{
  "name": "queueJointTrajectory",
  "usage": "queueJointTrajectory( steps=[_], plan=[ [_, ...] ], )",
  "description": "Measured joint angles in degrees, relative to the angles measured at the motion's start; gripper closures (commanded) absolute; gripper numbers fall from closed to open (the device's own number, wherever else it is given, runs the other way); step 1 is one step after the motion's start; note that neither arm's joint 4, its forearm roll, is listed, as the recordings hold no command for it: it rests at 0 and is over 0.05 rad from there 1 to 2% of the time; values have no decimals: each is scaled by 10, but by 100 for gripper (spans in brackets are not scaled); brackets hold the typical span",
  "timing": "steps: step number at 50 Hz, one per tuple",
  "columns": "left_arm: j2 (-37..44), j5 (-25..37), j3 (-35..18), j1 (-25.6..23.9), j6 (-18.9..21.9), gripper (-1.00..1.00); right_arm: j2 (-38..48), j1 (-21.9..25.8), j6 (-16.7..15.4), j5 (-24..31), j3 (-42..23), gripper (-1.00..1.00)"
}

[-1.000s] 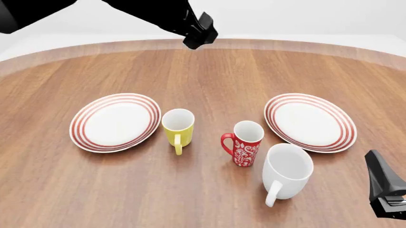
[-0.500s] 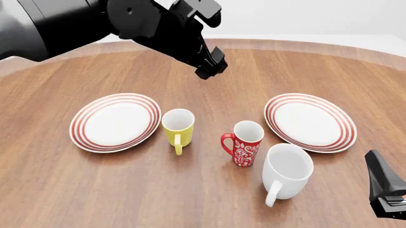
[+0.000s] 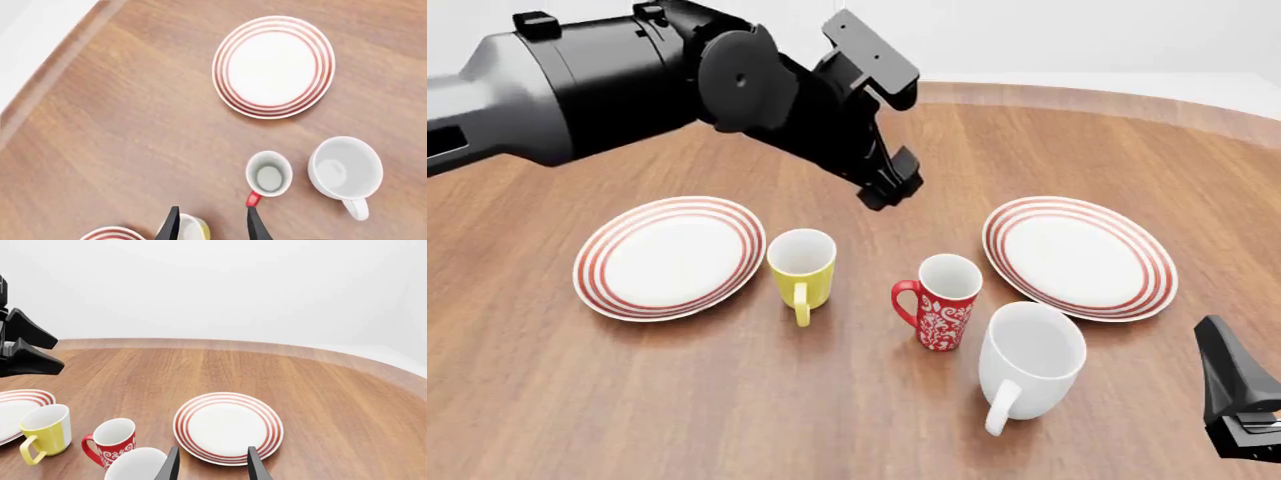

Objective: Put the red mug on the left plate.

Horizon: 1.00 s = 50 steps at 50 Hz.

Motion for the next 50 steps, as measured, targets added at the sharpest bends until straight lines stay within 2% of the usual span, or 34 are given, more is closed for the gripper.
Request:
queueJointTrajectory(
  steps=[50],
  plan=[
    [56, -75, 73, -33, -22, -100, 0, 0, 0, 0, 0, -100]
  ],
)
